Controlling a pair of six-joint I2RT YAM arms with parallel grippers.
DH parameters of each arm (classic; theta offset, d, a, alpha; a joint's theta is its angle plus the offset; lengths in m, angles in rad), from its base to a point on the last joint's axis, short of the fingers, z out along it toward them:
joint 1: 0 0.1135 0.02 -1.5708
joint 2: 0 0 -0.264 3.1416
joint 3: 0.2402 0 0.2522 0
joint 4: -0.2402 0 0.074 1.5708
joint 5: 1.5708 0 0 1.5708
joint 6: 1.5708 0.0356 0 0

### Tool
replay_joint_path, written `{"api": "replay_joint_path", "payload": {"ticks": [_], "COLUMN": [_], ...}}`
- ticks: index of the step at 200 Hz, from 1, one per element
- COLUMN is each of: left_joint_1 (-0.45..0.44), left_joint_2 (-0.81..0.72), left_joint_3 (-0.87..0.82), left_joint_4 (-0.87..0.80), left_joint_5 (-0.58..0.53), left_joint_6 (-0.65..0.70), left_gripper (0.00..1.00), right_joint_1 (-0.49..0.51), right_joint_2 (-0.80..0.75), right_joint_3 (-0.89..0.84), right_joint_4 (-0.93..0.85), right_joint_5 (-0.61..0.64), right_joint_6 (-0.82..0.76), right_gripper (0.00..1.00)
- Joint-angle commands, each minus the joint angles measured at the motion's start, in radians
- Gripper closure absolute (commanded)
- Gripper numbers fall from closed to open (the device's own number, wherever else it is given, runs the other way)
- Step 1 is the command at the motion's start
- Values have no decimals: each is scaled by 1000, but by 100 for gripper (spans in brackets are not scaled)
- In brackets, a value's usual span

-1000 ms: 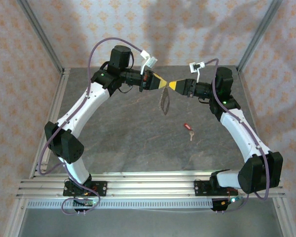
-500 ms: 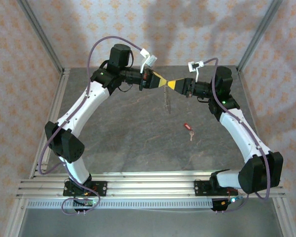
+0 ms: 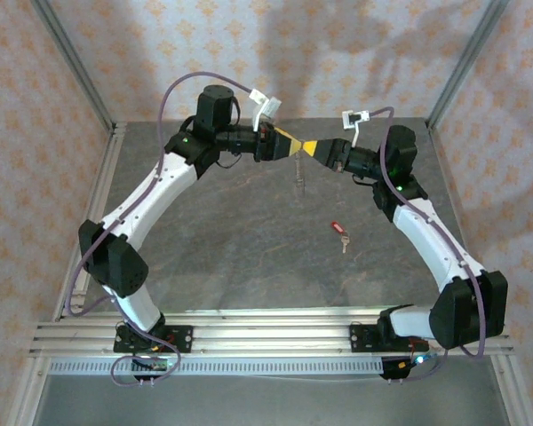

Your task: Put the keys on the keyring

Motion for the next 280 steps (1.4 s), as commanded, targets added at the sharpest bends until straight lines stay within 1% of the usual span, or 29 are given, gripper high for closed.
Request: {"api": "replay_joint_path", "payload": {"ticks": [1, 9, 17, 26, 44, 56, 74, 95, 125, 176, 212, 254, 280], "left_joint_1": [-4, -4, -4, -4, -2, -4, -5, -9, -21, -43, -42, -35, -29], "left_joint_2": [-96, -113, -130, -145, -164, -163, -151, -142, -132, -124, -130, -111, -96], "left_joint_3": [-101, -141, -179, -219, -292, -330, -361, -376, -370, -357, -371, -362, -367], "left_joint_4": [279, 330, 370, 414, 493, 556, 619, 664, 672, 661, 637, 610, 629], "left_joint_5": [-143, -189, -251, -320, -438, -482, -514, -528, -526, -496, -487, -448, -434], "left_joint_6": [-207, -247, -279, -345, -456, -530, -611, -654, -663, -638, -612, -605, -612], "left_gripper": [55, 53, 47, 43, 40, 39, 38, 37, 37, 37, 38, 40, 41], "right_joint_1": [3, 4, 4, 3, 3, 4, 3, 5, 15, 40, 46, 52, 57], "right_joint_2": [-14, -10, -5, -2, 6, 13, 17, 22, 29, 53, 66, 76, 81], "right_joint_3": [-28, -33, -37, -39, -42, -44, -50, -54, -52, -25, -27, -50, -61], "right_joint_4": [169, 183, 191, 201, 223, 242, 273, 289, 281, 272, 267, 287, 315], "right_joint_5": [86, 96, 108, 119, 132, 136, 148, 159, 154, 112, 111, 123, 139], "right_joint_6": [87, 99, 108, 117, 141, 157, 185, 209, 219, 244, 247, 246, 246], "right_gripper": [100, 100, 100, 100, 100, 100, 100, 100, 100, 100, 100, 100, 100]}}
